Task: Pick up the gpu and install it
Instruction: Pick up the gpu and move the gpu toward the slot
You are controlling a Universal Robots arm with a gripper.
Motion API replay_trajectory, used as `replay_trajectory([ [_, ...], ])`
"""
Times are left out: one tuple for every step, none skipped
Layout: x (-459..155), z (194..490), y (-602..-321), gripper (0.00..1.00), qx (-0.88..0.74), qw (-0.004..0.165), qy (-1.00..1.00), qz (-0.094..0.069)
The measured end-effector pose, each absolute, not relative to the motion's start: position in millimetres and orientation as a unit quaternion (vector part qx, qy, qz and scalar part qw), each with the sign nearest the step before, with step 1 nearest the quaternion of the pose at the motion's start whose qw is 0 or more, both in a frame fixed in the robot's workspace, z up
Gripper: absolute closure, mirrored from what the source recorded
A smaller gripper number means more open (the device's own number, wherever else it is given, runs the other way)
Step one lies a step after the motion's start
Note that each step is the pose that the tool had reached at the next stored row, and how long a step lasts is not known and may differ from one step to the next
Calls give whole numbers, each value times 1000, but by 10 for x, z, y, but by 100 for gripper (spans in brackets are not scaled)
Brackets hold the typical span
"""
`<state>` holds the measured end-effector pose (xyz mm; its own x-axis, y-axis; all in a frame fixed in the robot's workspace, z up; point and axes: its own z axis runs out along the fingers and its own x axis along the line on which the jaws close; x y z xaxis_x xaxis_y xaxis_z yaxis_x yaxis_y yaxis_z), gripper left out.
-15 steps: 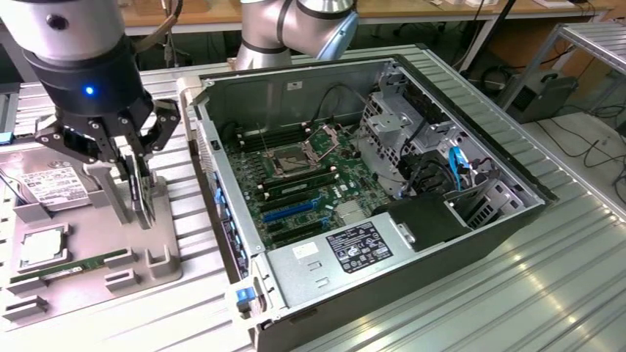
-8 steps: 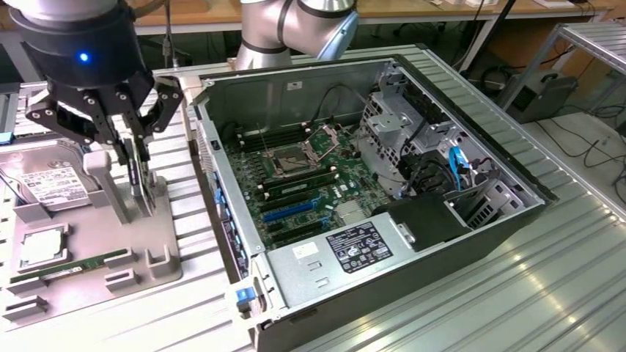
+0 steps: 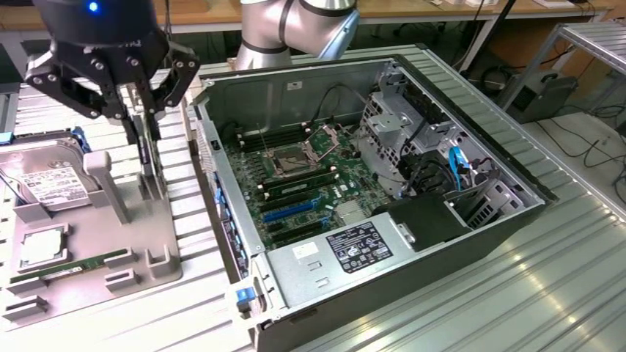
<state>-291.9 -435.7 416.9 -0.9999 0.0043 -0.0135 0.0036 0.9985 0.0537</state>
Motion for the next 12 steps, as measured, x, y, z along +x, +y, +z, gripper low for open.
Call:
replay_trajectory([
  [-2882, 4217, -4366, 74, 2, 7, 1000, 27],
  [-2847, 4261, -4374, 74, 2, 6, 1000, 28],
  [-2807, 4305, -4381, 74, 2, 6, 1000, 28],
  [-2765, 4342, -4386, 74, 2, 6, 1000, 29],
  [-2719, 4375, -4391, 74, 2, 5, 1000, 29],
  [-2666, 4405, -4396, 74, 2, 5, 1000, 30],
  [-2568, 4440, -4401, 74, 2, 4, 1000, 31],
  [-2523, 4450, -4403, 74, 2, 4, 1000, 31],
  [-2476, 4456, -4405, 74, 2, 4, 999, 32],
  [-2430, 4460, -4406, 74, 2, 4, 999, 32],
  [-2386, 4461, -4407, 74, 2, 3, 999, 32],
  [-2339, 4463, -4409, 74, 2, 3, 999, 32],
])
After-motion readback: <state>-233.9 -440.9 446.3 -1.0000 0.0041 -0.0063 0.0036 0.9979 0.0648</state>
